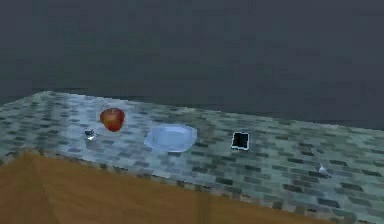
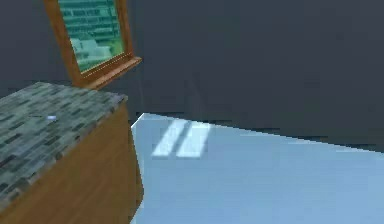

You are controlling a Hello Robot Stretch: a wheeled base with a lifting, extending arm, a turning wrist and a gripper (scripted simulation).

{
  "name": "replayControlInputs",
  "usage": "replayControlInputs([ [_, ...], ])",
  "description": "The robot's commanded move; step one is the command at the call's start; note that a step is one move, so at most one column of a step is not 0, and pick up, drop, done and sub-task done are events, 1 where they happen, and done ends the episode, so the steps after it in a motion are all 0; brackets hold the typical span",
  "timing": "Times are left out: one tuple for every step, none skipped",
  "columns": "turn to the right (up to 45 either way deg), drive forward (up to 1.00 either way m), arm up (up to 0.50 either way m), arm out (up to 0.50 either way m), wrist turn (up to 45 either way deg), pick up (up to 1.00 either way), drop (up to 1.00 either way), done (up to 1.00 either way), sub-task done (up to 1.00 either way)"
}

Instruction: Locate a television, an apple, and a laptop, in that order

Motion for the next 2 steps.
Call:
replayControlInputs([
  [-21.0, 0.0, 0.0, 0.0, 0.0, 0.0, 0.0, 0.0, 0.0],
  [0.0, 0.0, 0.0, 0.0, 0.0, 0.0, 0.0, 0.0, 1.0],
])
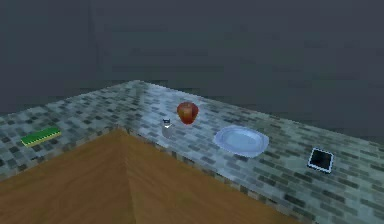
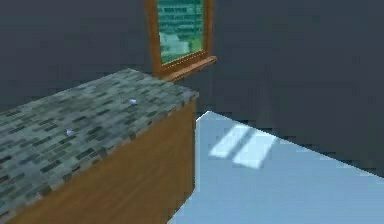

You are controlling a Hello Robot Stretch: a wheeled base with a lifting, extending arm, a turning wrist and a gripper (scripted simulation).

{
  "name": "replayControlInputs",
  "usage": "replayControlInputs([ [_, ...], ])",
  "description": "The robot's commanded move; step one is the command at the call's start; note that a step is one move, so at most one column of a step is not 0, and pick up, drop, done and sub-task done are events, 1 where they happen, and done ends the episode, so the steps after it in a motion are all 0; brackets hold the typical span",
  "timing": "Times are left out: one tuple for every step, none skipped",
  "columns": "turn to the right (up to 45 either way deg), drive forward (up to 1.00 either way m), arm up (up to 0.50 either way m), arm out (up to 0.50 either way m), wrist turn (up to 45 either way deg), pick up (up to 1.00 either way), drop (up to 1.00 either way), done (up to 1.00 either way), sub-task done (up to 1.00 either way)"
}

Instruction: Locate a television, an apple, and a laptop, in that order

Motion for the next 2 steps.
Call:
replayControlInputs([
  [-45.0, 0.0, 0.0, 0.0, 0.0, 0.0, 0.0, 0.0, 0.0],
  [-45.0, 0.0, 0.0, 0.0, 0.0, 0.0, 0.0, 0.0, 0.0],
])
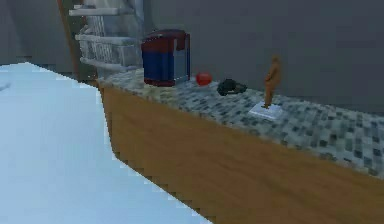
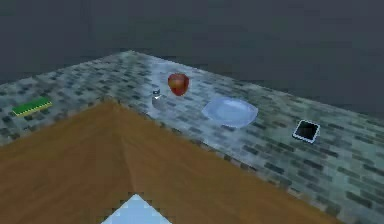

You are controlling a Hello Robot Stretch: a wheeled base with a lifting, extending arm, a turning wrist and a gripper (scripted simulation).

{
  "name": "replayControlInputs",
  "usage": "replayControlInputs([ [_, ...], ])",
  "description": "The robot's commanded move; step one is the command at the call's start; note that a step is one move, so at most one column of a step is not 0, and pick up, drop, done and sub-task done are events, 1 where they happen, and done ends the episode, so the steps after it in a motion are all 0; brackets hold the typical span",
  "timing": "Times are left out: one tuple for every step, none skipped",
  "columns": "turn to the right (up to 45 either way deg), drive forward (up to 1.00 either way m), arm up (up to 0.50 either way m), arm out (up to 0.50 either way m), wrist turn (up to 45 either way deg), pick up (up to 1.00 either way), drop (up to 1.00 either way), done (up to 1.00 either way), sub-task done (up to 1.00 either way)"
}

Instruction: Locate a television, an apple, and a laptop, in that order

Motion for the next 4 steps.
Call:
replayControlInputs([
  [-42.0, 0.0, 0.0, 0.0, 0.0, 0.0, 0.0, 0.0, 0.0],
  [0.0, 1.0, 0.0, 0.0, 0.0, 0.0, 0.0, 0.0, 0.0],
  [0.0, 1.0, 0.0, 0.0, 0.0, 0.0, 0.0, 0.0, 0.0],
  [0.0, 0.15, 0.0, 0.0, 0.0, 0.0, 0.0, 0.0, 0.0],
])
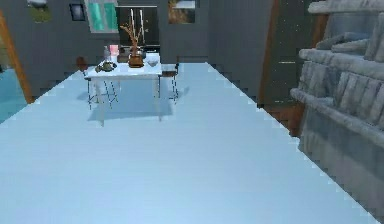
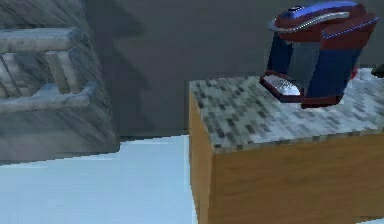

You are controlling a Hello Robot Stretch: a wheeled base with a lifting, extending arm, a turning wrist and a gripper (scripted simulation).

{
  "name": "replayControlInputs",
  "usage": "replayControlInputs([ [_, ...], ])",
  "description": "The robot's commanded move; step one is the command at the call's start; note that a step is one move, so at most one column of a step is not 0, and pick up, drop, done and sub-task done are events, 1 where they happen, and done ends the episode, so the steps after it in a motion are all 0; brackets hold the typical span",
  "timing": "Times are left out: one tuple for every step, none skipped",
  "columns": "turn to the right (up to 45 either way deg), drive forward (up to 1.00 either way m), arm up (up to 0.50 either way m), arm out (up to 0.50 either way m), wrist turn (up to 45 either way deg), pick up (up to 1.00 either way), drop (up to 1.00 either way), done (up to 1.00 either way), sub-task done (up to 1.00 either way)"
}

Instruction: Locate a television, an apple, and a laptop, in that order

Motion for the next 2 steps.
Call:
replayControlInputs([
  [12.0, 0.0, 0.0, 0.0, 0.0, 0.0, 0.0, 0.0, 0.0],
  [0.0, 1.0, 0.0, 0.0, 0.0, 0.0, 0.0, 0.0, 0.0],
])
